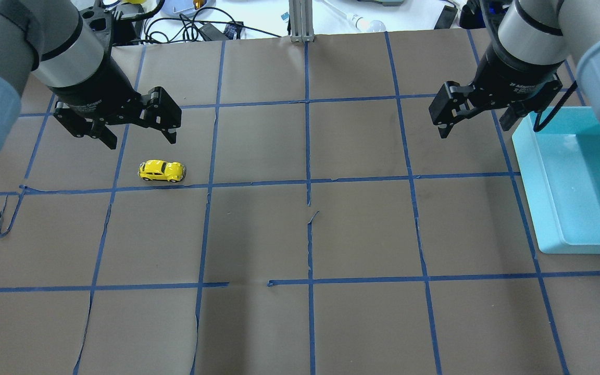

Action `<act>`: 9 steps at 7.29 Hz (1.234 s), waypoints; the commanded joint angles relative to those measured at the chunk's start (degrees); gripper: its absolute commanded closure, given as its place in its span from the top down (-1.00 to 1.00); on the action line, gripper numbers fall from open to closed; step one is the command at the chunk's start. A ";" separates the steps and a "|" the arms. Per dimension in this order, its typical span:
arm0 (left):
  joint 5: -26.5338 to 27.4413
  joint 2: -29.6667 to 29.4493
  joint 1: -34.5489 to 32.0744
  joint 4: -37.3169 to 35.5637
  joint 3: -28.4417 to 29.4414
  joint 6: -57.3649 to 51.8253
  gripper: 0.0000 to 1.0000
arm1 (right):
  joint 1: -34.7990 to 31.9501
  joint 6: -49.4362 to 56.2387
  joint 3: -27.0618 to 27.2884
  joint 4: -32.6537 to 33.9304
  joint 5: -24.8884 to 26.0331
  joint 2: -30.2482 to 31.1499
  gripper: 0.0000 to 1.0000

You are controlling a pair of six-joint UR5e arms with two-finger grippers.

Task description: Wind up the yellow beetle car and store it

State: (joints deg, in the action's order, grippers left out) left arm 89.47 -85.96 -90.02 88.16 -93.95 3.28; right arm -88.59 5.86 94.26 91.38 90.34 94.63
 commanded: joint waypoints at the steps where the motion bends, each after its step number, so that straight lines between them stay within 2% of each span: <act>1: 0.00 0.00 0.02 0.00 -0.01 -0.03 1.00 | -0.09 -0.06 -0.04 0.02 -0.07 -0.06 1.00; 9: -0.09 -0.17 0.02 0.00 -0.10 0.06 1.00 | 0.00 -0.15 -0.48 -0.68 -0.60 0.20 1.00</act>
State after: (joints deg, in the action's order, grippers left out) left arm 89.39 -86.13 -90.00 88.15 -94.01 3.28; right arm -88.56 5.66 93.81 91.00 89.79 94.82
